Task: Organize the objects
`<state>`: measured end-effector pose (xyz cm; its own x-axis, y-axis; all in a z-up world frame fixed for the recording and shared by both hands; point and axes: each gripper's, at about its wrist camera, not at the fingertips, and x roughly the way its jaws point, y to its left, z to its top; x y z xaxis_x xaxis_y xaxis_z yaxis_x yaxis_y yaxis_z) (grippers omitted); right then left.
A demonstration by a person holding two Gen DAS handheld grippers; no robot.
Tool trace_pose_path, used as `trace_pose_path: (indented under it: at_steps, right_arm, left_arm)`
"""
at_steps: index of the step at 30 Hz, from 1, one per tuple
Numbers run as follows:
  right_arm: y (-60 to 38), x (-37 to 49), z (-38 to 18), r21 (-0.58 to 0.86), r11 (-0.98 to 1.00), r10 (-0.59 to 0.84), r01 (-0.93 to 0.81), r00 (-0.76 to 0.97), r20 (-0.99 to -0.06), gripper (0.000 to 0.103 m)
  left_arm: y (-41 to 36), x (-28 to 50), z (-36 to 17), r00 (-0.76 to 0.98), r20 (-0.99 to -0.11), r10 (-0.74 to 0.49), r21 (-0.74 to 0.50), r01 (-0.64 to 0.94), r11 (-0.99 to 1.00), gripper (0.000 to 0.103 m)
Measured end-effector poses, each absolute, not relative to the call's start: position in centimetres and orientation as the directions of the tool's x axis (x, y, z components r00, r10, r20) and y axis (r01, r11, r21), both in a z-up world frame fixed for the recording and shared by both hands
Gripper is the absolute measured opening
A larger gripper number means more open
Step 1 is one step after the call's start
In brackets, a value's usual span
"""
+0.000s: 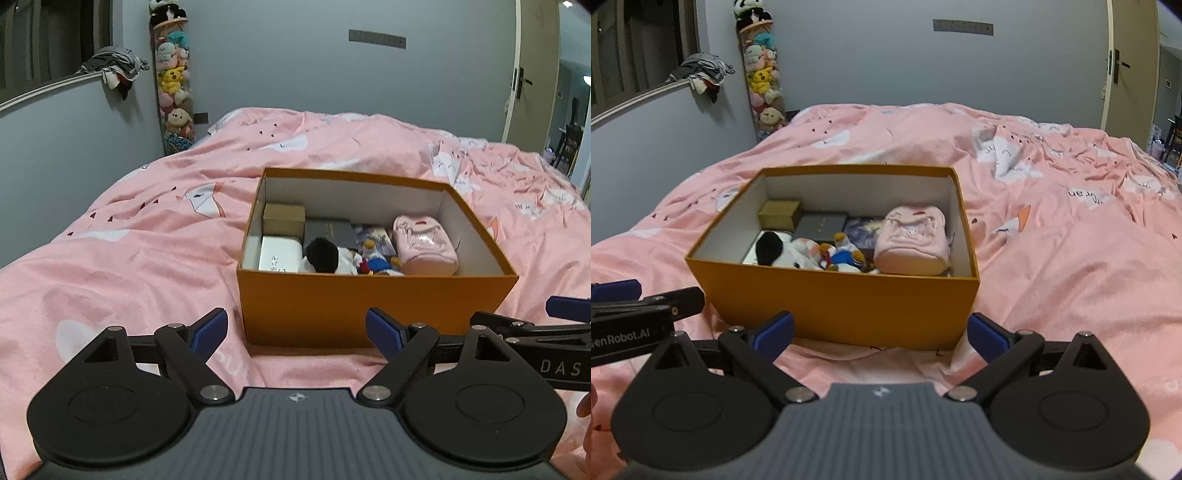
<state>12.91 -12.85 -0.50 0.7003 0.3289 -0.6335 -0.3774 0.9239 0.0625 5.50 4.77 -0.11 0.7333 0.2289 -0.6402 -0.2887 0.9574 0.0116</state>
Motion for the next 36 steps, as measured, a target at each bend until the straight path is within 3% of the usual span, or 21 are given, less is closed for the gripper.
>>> trace_pose_path:
  at_steps: [36]
  right_arm:
    - [-12.2,13.2,-1.6,0.038,0.919,0.315,-0.391,0.676,-0.666,0.1]
  left_arm:
    - [4.4,5.7,-0.9,0.72,-0.661,0.213,0.022,-0.265,0.964,0.099]
